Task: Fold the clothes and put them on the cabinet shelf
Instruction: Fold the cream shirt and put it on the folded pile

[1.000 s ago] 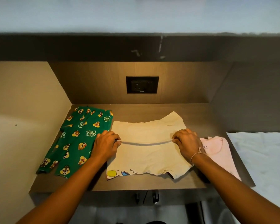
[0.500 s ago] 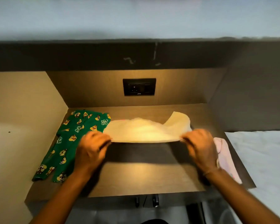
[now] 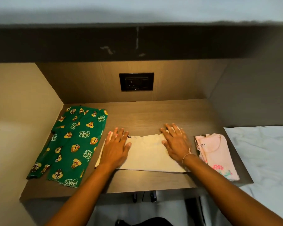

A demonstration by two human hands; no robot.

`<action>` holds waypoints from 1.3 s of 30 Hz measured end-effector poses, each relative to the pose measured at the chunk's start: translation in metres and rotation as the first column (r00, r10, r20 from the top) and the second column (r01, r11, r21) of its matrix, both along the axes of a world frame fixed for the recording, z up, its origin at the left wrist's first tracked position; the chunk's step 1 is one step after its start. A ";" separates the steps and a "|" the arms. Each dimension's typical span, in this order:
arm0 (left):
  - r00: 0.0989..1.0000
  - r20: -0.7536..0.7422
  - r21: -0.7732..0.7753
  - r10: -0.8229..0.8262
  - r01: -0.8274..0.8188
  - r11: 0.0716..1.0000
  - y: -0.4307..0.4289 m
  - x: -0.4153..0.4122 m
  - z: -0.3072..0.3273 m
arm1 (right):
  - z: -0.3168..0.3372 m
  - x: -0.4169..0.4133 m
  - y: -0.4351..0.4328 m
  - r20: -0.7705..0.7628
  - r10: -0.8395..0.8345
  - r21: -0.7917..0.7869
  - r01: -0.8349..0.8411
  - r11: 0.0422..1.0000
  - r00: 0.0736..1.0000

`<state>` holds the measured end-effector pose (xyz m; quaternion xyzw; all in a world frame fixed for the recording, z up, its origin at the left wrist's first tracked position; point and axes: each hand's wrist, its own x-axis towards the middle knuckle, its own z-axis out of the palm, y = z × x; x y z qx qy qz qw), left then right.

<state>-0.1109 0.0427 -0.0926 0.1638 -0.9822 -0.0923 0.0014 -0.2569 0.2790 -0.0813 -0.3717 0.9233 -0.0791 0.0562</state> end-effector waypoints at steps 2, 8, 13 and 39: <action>0.999 0.023 -0.034 0.039 -0.039 0.999 -0.011 0.005 -0.010 | -0.007 -0.018 0.011 0.013 -0.037 0.102 0.035 0.994 0.999; 0.995 0.014 -0.053 -0.095 0.095 0.994 -0.047 -0.012 0.008 | 0.020 -0.061 0.010 0.073 0.127 0.198 -0.139 0.970 0.989; 0.967 0.167 -0.051 -0.195 0.206 0.977 -0.064 -0.034 0.031 | 0.031 -0.069 0.004 0.278 0.023 0.181 -0.076 0.981 0.960; 0.986 0.160 -0.078 -0.052 0.065 0.995 0.021 0.001 0.033 | 0.026 0.012 0.075 0.043 0.138 0.100 -0.142 0.985 0.989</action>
